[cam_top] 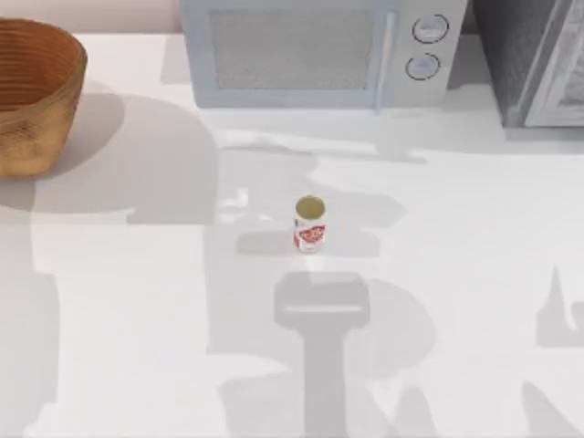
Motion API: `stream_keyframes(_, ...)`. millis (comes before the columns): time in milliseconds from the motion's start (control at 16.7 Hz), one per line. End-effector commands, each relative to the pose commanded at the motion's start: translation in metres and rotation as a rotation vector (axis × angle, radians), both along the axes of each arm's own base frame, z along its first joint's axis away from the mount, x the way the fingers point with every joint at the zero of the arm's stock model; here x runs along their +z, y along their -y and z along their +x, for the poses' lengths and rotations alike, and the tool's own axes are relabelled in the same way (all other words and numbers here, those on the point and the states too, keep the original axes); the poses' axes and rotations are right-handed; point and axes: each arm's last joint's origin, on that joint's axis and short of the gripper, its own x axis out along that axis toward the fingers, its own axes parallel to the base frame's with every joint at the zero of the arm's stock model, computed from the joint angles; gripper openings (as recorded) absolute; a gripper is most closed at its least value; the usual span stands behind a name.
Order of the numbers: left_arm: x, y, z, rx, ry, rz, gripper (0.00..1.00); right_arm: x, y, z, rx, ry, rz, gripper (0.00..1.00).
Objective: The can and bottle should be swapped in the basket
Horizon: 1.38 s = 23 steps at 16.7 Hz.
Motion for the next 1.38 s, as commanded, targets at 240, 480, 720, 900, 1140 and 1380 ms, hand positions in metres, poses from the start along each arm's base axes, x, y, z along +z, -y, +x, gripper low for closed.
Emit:
stream_keyframes(240,-0.031,-0.001,0.029,0.001,-0.018,-0.005,0.00,0.000,0.000,0.000,0.000,0.000,0.000,1.00)
stream_keyframes(480,-0.040,0.001,0.037,0.001,-0.014,-0.004,0.00,0.000,0.000,0.000,0.000,0.000,0.000,1.00)
stream_keyframes(720,-0.040,0.001,0.037,0.001,-0.014,-0.004,0.15,0.000,0.000,0.000,0.000,0.000,0.000,1.00)
stream_keyframes(900,-0.040,0.001,0.037,0.001,-0.014,-0.004,0.38,0.000,0.000,0.000,0.000,0.000,0.000,1.00)
stream_keyframes(1140,-0.040,0.001,0.037,0.001,-0.014,-0.004,0.68,0.000,0.000,0.000,0.000,0.000,0.000,1.00)
stream_keyframes(1380,-0.040,0.001,0.037,0.001,-0.014,-0.004,0.98,0.000,0.000,0.000,0.000,0.000,0.000,1.00)
